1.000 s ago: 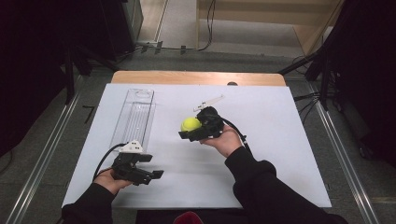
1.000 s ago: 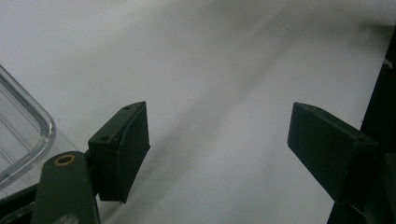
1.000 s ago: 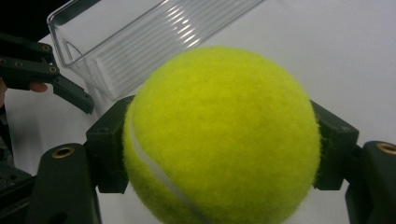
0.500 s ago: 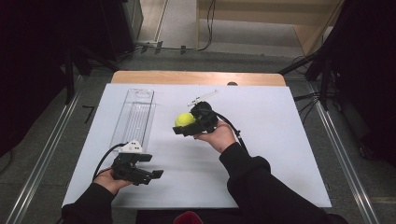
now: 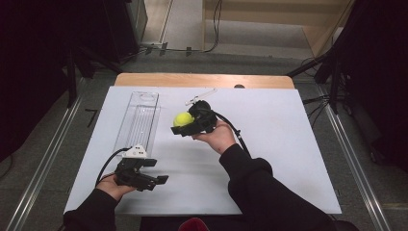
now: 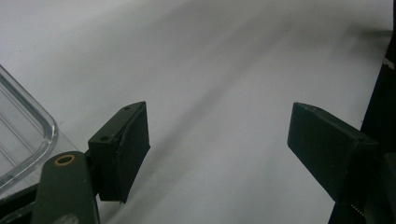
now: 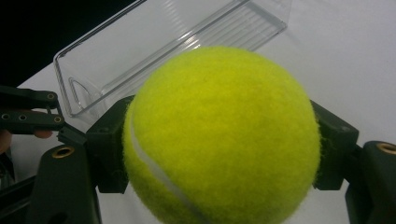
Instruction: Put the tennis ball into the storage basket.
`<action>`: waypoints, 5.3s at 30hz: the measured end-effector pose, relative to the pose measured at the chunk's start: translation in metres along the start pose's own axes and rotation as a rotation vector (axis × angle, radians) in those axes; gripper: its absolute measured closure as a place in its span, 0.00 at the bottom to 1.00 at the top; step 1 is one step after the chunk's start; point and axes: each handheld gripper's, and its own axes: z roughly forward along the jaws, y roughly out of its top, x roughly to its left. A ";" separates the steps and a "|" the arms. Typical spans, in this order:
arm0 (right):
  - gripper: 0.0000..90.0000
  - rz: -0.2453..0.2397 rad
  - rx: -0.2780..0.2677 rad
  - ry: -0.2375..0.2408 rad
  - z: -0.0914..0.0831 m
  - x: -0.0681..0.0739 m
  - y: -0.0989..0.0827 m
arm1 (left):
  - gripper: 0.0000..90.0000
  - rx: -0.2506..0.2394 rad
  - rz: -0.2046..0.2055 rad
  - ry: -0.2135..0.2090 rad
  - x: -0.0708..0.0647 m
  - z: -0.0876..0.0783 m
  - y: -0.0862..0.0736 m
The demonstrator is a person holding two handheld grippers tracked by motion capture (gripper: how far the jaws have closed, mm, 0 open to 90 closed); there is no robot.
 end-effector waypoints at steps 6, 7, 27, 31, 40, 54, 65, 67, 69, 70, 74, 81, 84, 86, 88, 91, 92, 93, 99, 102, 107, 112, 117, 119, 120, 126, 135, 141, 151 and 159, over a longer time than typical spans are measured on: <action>0.25 -0.006 -0.002 0.008 0.005 0.004 0.007 | 0.24 0.001 0.005 0.001 0.000 0.001 0.000; 0.25 -0.009 -0.004 0.011 0.006 0.004 0.008 | 0.24 0.003 0.006 0.004 0.000 0.001 0.000; 0.25 -0.023 -0.006 0.034 0.028 0.012 0.030 | 0.24 0.005 0.008 0.007 0.001 0.000 0.000; 0.25 -0.021 -0.006 0.041 0.030 0.013 0.032 | 0.24 0.004 0.007 0.005 0.001 0.000 0.000; 0.25 -0.021 -0.021 0.053 0.038 0.018 0.043 | 0.24 0.001 0.007 0.003 0.001 0.001 0.000; 0.25 -0.033 -0.015 0.037 0.048 0.020 0.052 | 0.24 0.005 0.008 0.001 0.001 0.002 0.001; 0.25 -0.075 0.014 0.036 0.063 0.029 0.062 | 0.24 0.001 0.009 -0.001 0.001 0.001 0.001; 0.25 -0.089 0.023 0.030 0.066 0.031 0.065 | 0.24 0.002 0.009 0.000 0.001 0.001 0.001; 0.25 -0.090 0.025 0.033 0.068 0.032 0.067 | 0.24 0.002 0.009 0.000 0.001 0.001 0.001; 0.25 -0.093 0.025 0.033 0.070 0.033 0.068 | 0.24 0.003 0.010 0.001 0.001 0.001 0.001; 0.25 -0.096 0.027 0.040 0.073 0.035 0.071 | 0.24 0.002 0.013 0.004 0.001 0.001 0.001; 0.25 -0.100 0.033 0.042 0.080 0.039 0.079 | 0.24 0.001 0.013 0.001 0.001 0.001 0.001; 0.25 -0.102 0.037 0.048 0.082 0.040 0.080 | 0.24 0.003 0.016 0.004 0.002 0.001 0.001; 0.25 -0.099 0.040 0.049 0.083 0.041 0.081 | 0.24 0.003 0.017 0.004 0.002 0.000 0.001; 0.25 -0.097 0.040 0.053 0.085 0.042 0.082 | 0.24 0.004 0.017 0.004 0.002 0.001 0.001; 0.25 -0.091 0.032 0.063 0.088 0.044 0.084 | 0.24 0.004 0.017 0.003 0.002 0.000 0.001; 0.25 -0.091 0.032 0.063 0.088 0.044 0.084 | 0.24 0.004 0.017 0.003 0.002 0.000 0.001; 0.25 -0.096 0.036 0.064 0.091 0.044 0.085 | 0.24 0.004 0.017 0.003 0.002 0.000 0.001; 0.25 -0.094 0.040 0.072 0.097 0.047 0.087 | 0.24 0.005 0.019 0.004 0.002 0.001 0.001; 0.25 -0.092 0.042 0.072 0.100 0.048 0.088 | 0.24 0.005 0.017 0.002 0.002 0.001 0.001; 0.25 -0.094 0.030 0.077 0.103 0.048 0.090 | 0.24 0.005 0.019 0.004 0.002 0.000 0.001; 0.25 -0.082 0.035 0.077 0.109 0.048 0.091 | 0.24 0.004 0.020 0.004 0.002 0.000 0.001; 0.25 -0.082 0.038 0.080 0.113 0.049 0.089 | 0.24 0.005 0.021 0.004 0.002 0.000 0.001; 0.25 -0.082 0.043 0.081 0.115 0.049 0.088 | 0.24 0.005 0.020 0.003 0.001 0.000 0.001; 0.25 -0.084 0.044 0.082 0.116 0.050 0.088 | 0.24 0.003 0.019 0.001 0.001 0.000 0.001; 0.25 -0.084 0.050 0.085 0.119 0.049 0.086 | 0.24 0.005 0.019 0.001 0.001 0.001 0.001; 0.25 -0.093 0.066 0.076 0.127 0.050 0.082 | 0.24 0.008 0.021 0.000 0.001 0.001 0.000; 0.25 -0.092 0.079 0.080 0.130 0.051 0.080 | 0.24 0.008 0.020 0.000 0.001 0.001 0.000; 0.25 -0.064 0.085 0.080 0.139 0.046 0.071 | 0.24 0.011 0.023 0.000 0.001 0.001 0.000; 0.25 -0.068 0.083 0.084 0.142 0.050 0.070 | 0.24 0.011 0.024 -0.001 0.001 0.001 0.000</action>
